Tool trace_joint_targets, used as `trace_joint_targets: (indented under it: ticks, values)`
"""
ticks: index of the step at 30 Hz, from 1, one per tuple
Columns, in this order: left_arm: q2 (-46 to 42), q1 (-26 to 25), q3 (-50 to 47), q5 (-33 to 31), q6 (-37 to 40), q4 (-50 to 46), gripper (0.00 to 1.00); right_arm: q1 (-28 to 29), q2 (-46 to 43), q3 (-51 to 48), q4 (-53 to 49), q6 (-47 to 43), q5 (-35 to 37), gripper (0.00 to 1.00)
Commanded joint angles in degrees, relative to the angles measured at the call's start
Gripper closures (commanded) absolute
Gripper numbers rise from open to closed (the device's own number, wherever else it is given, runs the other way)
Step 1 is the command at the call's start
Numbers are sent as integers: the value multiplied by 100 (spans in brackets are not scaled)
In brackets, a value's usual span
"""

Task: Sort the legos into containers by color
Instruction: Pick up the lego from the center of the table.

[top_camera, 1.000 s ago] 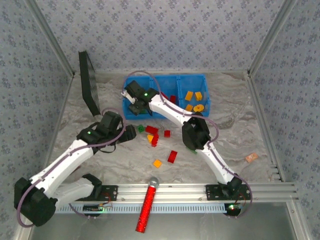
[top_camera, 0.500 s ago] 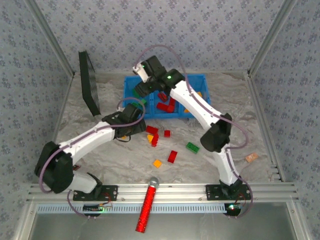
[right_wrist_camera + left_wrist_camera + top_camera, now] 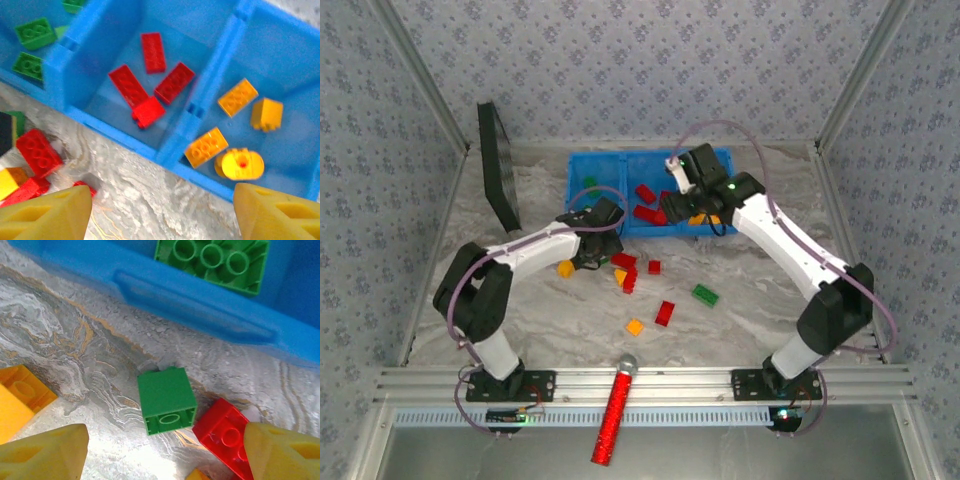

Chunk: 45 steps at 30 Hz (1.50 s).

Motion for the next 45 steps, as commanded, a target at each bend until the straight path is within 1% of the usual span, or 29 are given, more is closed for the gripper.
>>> trace_joint_targets:
  ticks: [1, 6, 12, 17, 26, 30, 35, 40, 45]
  values:
    - [166, 11, 278, 13, -272, -170, 20, -180, -406, -498, 345, 386, -96, 24]
    - [394, 74, 338, 100, -346, -59, 21, -416, -685, -1004, 396, 451, -179, 24]
    - [602, 135, 333, 267, -419, -4, 25, -626, -802, -1265, 459, 464, -278, 24]
    - [629, 146, 68, 341, -572, 216, 32, -794, -790, -1337, 556, 447, -396, 25]
    - [584, 122, -180, 546, -614, 225, 46, -861, -840, -1388, 546, 455, -416, 25]
    - [510, 73, -358, 620, -535, 133, 57, -922, -886, -1479, 611, 485, -514, 25]
    - [279, 47, -528, 677, -403, -16, 66, -927, -971, -1541, 470, 625, -702, 25]
    - [-180, 45, -513, 512, -282, -194, 71, -855, -1363, -2524, 465, 1047, -1113, 25]
    - [-592, 70, 33, 185, 70, -462, 73, -647, -1730, -3313, 495, 1492, -1422, 24]
